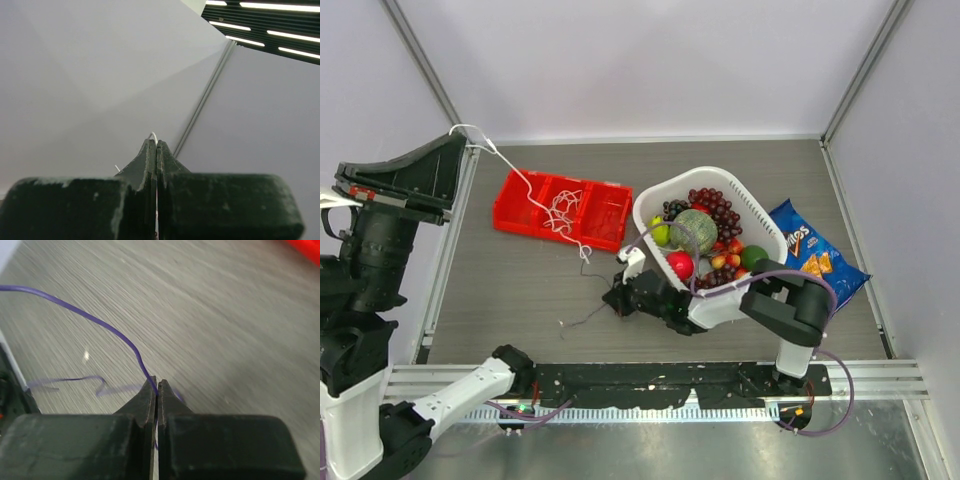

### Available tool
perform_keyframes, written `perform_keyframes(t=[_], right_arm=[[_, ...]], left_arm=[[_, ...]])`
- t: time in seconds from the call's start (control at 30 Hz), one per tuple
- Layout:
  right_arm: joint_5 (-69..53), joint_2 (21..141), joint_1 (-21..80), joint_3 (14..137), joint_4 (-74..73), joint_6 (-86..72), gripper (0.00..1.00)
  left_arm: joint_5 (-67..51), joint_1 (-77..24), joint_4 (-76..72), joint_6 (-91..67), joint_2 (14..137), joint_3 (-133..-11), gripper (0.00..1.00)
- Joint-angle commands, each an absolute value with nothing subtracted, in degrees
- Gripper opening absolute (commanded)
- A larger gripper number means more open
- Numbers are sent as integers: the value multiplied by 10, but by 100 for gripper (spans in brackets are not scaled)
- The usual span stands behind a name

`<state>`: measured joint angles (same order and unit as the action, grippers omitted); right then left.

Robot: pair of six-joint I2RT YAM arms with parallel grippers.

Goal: Untangle the cables

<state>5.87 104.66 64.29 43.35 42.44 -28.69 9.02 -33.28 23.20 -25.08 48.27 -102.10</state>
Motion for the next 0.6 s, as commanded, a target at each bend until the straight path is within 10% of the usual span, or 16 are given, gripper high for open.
perform_keyframes(t=[0.0, 0.57], right_arm=[[118, 956, 644, 385, 353, -294, 1], [153, 630, 694, 229, 166, -319, 1]], left_arm=[[148, -334, 185, -208, 448, -970, 0], [379, -334, 263, -26, 504, -938, 0]])
